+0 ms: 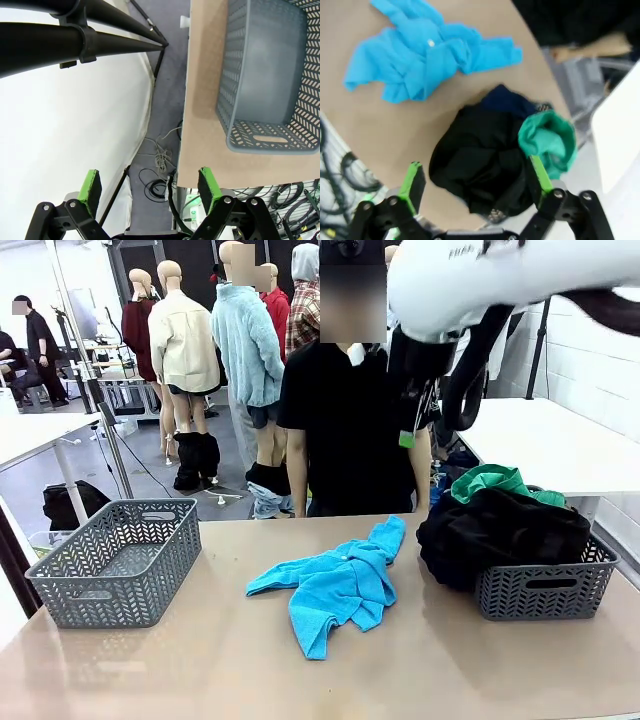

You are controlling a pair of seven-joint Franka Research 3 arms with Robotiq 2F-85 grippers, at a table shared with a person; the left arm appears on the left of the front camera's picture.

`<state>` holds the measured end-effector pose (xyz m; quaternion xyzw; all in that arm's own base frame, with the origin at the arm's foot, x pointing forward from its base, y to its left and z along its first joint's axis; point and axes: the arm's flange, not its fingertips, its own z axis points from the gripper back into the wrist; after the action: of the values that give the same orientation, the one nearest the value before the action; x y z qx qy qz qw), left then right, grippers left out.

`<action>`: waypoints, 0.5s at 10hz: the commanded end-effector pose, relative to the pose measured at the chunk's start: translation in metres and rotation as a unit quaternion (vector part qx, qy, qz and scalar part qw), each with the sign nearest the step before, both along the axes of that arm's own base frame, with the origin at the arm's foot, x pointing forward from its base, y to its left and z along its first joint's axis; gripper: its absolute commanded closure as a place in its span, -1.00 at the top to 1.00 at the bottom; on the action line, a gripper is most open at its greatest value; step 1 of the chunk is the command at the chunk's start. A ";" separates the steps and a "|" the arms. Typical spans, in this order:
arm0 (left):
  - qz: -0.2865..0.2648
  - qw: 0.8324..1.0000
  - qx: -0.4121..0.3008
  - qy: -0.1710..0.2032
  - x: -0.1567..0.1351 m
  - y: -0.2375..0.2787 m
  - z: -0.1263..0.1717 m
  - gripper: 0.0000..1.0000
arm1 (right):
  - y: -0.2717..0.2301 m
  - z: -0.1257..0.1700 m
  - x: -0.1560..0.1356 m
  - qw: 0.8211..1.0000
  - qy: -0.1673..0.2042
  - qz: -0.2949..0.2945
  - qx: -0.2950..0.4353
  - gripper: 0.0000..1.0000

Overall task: Sort the tops and bottoms.
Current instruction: Lift clothes from the center of the table with your right hand.

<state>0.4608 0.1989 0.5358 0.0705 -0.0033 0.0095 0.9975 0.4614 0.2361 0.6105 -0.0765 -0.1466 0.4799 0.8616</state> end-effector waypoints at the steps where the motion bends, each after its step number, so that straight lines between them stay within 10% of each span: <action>1: 0.007 1.000 -0.006 -0.002 0.000 -0.001 0.001 1.00 | 0.002 0.016 -0.002 0.998 -0.011 0.063 0.007 1.00; 5: 0.007 1.000 -0.006 -0.002 0.000 -0.001 0.001 1.00 | 0.004 0.012 -0.002 0.999 -0.011 0.036 -0.003 1.00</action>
<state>0.4608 0.1990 0.5358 0.0704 -0.0031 0.0095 0.9975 0.4590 0.2403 0.6285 -0.0789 -0.1614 0.5217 0.8340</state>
